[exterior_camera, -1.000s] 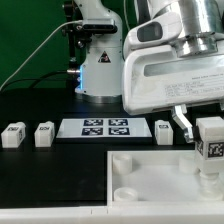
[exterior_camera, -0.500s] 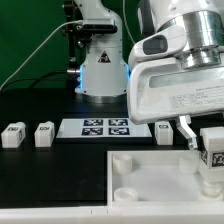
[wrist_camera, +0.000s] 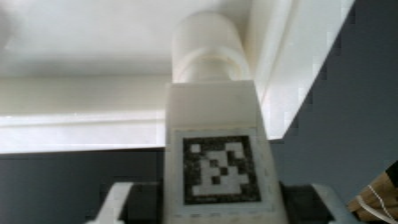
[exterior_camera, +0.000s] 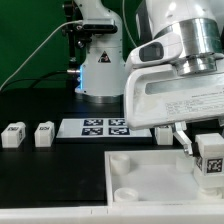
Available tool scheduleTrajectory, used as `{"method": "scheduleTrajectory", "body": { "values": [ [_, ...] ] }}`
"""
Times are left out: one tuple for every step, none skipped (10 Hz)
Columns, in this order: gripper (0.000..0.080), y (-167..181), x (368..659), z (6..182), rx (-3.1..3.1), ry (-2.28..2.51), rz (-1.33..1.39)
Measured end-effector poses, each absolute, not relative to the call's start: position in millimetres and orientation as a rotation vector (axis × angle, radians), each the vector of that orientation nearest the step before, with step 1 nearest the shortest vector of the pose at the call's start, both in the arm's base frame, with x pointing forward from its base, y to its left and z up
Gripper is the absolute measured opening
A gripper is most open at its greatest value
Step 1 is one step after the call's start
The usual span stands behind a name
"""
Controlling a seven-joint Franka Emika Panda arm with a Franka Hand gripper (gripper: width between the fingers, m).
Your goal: Assemble one leg
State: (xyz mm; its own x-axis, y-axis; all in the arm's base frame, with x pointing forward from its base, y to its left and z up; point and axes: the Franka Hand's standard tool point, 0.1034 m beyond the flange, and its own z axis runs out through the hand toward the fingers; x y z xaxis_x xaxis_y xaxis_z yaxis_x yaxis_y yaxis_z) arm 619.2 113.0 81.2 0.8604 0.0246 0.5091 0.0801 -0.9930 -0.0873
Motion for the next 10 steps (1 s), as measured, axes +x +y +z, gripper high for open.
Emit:
{"method": "scheduleTrajectory", "body": {
  "values": [
    [0.0294,115.7,617.0,77.0,-2.929,-0.086,-0.791],
    [0.0294,115.9,618.9,77.0,-2.923,-0.084,-0.825],
    [0.0294,115.9,619.6,76.9,-2.919,-0.083,-0.841],
    [0.0294,115.8,619.8,76.9,-2.919,-0.083,-0.846],
    [0.0294,115.8,620.0,77.1,-2.918,-0.083,-0.848],
    [0.0294,115.7,620.0,77.1,-2.918,-0.083,-0.849],
    [0.0294,115.6,620.0,77.1,-2.918,-0.083,-0.848],
    [0.0361,115.6,620.0,77.0,-2.918,-0.083,-0.848],
    [0.0528,115.5,620.0,77.0,-2.918,-0.083,-0.848],
    [0.0528,115.5,620.0,77.0,-2.918,-0.083,-0.848]
  ]
}}
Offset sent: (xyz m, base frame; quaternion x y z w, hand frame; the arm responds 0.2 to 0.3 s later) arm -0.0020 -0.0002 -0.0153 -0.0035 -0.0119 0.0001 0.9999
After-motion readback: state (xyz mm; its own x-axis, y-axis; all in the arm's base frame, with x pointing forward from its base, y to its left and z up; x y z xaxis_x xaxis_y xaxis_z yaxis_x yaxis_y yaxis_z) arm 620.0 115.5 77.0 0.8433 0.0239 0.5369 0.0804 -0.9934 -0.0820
